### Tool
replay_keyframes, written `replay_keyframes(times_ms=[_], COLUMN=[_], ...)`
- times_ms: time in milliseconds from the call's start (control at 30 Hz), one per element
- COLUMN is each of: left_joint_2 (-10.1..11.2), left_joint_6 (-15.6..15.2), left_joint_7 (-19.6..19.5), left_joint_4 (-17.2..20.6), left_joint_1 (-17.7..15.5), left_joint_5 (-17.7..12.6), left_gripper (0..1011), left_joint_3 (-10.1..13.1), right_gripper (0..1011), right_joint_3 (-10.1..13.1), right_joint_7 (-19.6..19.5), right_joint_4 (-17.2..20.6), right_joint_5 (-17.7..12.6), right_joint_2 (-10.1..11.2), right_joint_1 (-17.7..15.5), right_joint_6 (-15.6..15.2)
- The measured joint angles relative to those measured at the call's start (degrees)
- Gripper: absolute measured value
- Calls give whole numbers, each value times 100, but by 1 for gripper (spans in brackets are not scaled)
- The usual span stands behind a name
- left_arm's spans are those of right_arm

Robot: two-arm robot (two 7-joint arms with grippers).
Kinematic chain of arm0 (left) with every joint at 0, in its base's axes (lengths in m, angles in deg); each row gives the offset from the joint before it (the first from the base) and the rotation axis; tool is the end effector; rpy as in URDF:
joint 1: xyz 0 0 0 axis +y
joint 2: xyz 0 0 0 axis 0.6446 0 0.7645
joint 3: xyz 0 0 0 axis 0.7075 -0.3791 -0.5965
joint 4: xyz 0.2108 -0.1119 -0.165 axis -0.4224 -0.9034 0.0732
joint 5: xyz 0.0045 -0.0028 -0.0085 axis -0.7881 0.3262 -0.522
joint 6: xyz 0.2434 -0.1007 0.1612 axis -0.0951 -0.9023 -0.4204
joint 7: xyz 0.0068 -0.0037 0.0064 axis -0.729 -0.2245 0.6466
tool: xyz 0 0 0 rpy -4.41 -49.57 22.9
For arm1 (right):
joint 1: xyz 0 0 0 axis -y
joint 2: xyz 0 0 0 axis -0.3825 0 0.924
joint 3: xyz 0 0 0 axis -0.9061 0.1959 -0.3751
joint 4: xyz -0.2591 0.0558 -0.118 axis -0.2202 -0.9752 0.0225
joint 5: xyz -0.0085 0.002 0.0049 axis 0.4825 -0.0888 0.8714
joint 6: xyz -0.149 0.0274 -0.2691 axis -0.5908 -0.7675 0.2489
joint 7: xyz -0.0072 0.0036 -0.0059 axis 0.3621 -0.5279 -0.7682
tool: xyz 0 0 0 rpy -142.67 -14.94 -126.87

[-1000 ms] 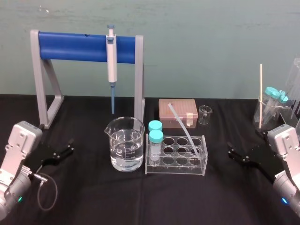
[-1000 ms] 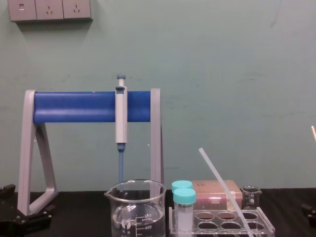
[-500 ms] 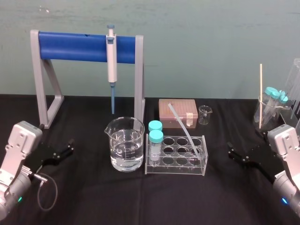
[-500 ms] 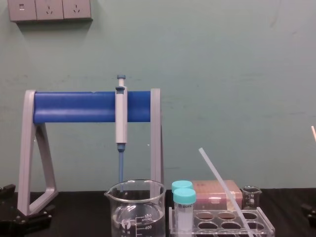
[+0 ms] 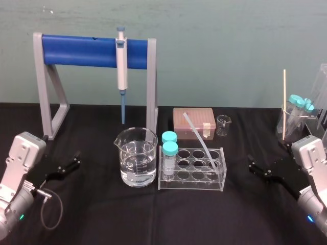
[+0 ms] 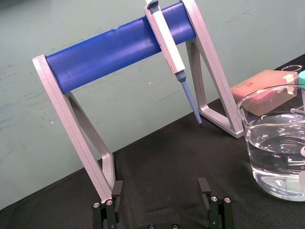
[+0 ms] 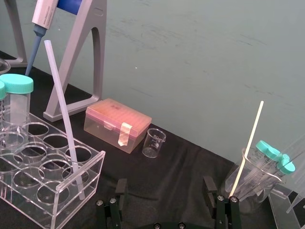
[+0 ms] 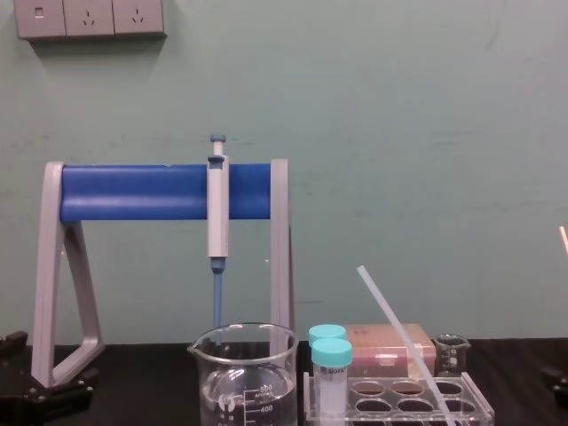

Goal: Pick up the stirring rod with one hand, then place it down.

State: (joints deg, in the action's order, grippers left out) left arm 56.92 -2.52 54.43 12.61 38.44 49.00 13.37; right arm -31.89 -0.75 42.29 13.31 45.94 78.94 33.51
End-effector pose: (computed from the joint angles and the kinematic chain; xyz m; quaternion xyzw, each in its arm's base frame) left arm 0.3581 0.0827 -0.3023 0.1415 -0.1324 0.5799 0.7913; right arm 0.3581 -0.0827 -0.3022 -0.1415 -0.1324 -0.5799 0.7913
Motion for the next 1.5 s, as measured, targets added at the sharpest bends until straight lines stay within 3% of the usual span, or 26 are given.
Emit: replay_keyframes(times_ms=[567, 800, 900, 1133, 1500], left_joint_2=[0, 0, 0, 0, 0], left_joint_6=[0, 0, 0, 0, 0], left_joint_7=[0, 0, 0, 0, 0], left_joint_4=[0, 0, 0, 0, 0], left_joint_1=[0, 0, 0, 0, 0], left_joint_5=[0, 0, 0, 0, 0], left_gripper=[1000, 1000, 1000, 1000, 1001], left_joint_3=[0, 0, 0, 0, 0], right_gripper=[1000, 1000, 1000, 1000, 1000], right_joint_3=[155, 167, 111, -6, -151], right_joint_7=[331, 905, 1385, 2076, 2908], right_joint_4=[-23, -224, -401, -695, -1034], right_joint_5=[69, 38, -18, -38, -76], right_joint_2=[-39, -65, -80, -142, -330], right_joint_1=[79, 408, 666, 1049, 1477], right_joint_6=[189, 362, 415, 469, 330])
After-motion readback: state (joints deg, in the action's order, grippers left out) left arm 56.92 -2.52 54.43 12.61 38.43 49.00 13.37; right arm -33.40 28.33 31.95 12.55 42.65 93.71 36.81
